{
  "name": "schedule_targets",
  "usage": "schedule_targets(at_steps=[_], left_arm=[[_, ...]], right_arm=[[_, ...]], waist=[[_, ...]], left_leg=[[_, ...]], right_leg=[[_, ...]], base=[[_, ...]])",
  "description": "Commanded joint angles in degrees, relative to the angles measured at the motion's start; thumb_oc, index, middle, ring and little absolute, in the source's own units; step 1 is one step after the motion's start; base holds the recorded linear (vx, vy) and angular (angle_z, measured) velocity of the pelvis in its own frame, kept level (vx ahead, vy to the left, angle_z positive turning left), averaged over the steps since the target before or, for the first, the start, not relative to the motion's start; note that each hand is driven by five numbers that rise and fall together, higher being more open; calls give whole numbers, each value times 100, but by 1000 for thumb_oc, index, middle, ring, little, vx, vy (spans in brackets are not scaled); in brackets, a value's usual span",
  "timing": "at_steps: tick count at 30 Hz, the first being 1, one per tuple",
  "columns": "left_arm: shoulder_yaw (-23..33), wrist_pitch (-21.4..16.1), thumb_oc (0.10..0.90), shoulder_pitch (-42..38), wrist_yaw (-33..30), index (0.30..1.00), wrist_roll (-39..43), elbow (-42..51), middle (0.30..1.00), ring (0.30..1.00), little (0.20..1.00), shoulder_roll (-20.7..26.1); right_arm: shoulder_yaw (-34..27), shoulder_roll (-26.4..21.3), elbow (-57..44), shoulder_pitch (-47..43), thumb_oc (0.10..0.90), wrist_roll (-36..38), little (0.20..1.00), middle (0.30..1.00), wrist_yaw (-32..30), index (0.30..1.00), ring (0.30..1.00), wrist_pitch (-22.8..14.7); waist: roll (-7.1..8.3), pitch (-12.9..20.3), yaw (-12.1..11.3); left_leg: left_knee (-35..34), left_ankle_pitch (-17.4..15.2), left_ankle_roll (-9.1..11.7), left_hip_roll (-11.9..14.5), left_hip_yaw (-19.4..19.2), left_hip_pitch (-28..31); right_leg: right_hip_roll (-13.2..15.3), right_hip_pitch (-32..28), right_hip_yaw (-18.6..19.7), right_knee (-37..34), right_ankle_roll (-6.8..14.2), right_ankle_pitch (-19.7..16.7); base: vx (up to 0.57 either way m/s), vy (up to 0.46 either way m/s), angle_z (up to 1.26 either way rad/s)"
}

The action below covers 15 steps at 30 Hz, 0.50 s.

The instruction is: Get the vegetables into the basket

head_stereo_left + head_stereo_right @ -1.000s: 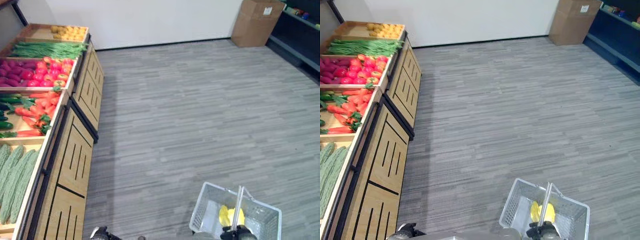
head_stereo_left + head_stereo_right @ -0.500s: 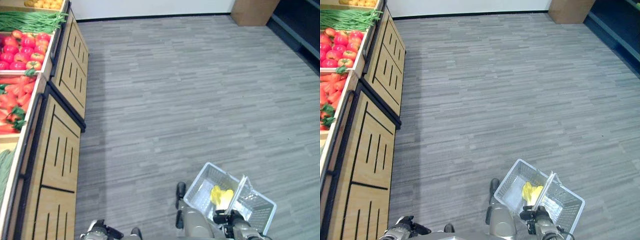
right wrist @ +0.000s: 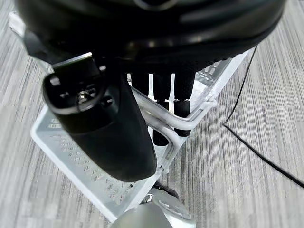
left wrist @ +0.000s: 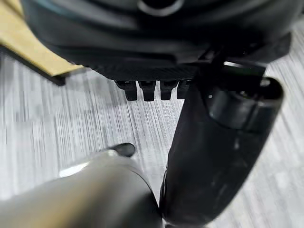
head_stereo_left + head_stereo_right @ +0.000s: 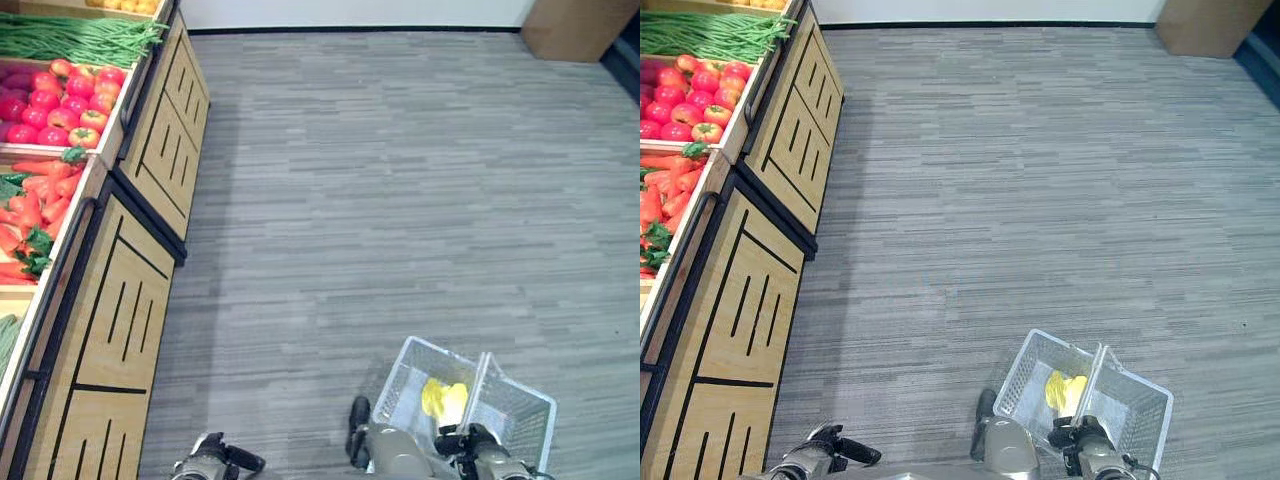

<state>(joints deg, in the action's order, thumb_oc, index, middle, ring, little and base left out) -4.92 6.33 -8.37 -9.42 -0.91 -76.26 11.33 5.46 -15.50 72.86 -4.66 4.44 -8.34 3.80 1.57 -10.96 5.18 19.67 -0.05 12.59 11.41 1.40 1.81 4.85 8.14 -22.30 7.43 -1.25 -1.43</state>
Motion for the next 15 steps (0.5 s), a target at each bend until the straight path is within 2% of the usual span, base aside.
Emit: schedule_targets(at_steps=[1,2,3,4,5,6,7,8,9,10,11,12,15], left_arm=[[-243,144,900,172,-112,1000,57,39,1000,1000,1000,137],[-208,145,900,170,-171,1000,160,28,1000,1000,1000,144],[-209,144,900,169,-173,1000,162,28,1000,1000,1000,144],[-183,152,900,161,-182,1000,198,14,1000,1000,1000,126],[-195,159,900,158,-188,1000,183,8,1000,1000,1000,123],[-197,161,900,167,-182,1000,151,3,1000,1000,1000,119],[-197,162,900,166,-182,1000,151,3,1000,1000,1000,122],[-192,179,900,175,-204,1000,133,-13,1000,1000,1000,134],[-200,169,900,188,-210,1000,125,-24,1000,1000,1000,133],[-201,168,900,194,-211,1000,125,-25,1000,1000,1000,129],[-210,160,900,213,-234,1000,103,-20,1000,1000,1000,123],[-221,151,900,200,-247,1000,86,-20,1000,1000,1000,125],[-221,151,900,183,-242,1000,55,-7,1000,1000,1000,135]], right_arm=[[229,-231,219,305,400,-123,300,300,-82,300,300,105],[212,-260,219,305,400,-69,300,300,-105,300,300,113],[211,-260,219,305,400,-69,300,300,-105,300,300,113],[110,-287,228,312,400,87,300,300,-126,300,300,130],[103,-284,238,313,400,93,300,300,-135,300,300,145],[119,-303,261,309,400,51,300,300,-135,300,300,161],[118,-300,262,308,400,50,300,300,-135,300,300,161],[140,-309,270,309,400,13,300,300,-137,300,300,158],[165,-297,287,324,400,-26,300,300,-155,300,300,166],[167,-300,286,330,400,-27,300,300,-155,300,300,166],[186,-333,295,340,400,-72,300,300,-170,300,300,162],[184,-338,284,345,400,-91,300,300,-179,300,300,149],[174,-356,279,322,400,-91,300,300,-203,300,300,144]], waist=[[185,-135,54],[251,-214,-4],[246,-217,-10],[301,-240,-50],[325,-251,-97],[348,-262,-178],[364,-242,-174],[392,-237,-252],[337,-200,-284],[345,-197,-289],[238,-174,-434],[209,-193,-479],[182,-194,-539]], left_leg=[[743,506,-469,-764,-456,37],[1020,625,-528,-729,-581,-194],[1037,614,-527,-721,-584,-198],[840,547,-666,-588,-859,-520],[740,456,-708,-582,-918,-718],[469,187,-791,-554,-1027,-1026],[440,214,-802,-575,-1034,-1038],[-98,12,-872,-554,-1040,-1184],[-645,152,-849,-470,-1005,-1295],[-711,174,-845,-483,-1018,-1248],[-1534,770,-707,-337,-818,-1457],[-1805,981,-638,-275,-779,-1561],[-2332,1229,-535,-179,-928,-1553]], right_leg=[[-151,85,568,-461,335,-166],[-175,-89,569,-477,262,-43],[-182,-89,572,-475,260,-42],[-169,-285,569,-551,276,47],[-164,-356,593,-598,292,80],[-152,-482,644,-683,360,113],[-133,-458,645,-686,366,103],[-94,-567,710,-712,459,147],[-110,-624,750,-734,495,206],[-101,-636,757,-735,498,216],[-160,-876,884,-819,567,315],[-168,-962,940,-863,593,358],[-156,-1124,1055,-946,653,421]], base=[[197,-268,5],[83,-103,-12],[233,-165,-11],[189,-73,-7],[297,-72,1],[149,-6,5],[251,35,10],[231,89,8],[244,84,2],[327,156,-21],[336,154,-27],[331,153,-48],[237,146,-59]])
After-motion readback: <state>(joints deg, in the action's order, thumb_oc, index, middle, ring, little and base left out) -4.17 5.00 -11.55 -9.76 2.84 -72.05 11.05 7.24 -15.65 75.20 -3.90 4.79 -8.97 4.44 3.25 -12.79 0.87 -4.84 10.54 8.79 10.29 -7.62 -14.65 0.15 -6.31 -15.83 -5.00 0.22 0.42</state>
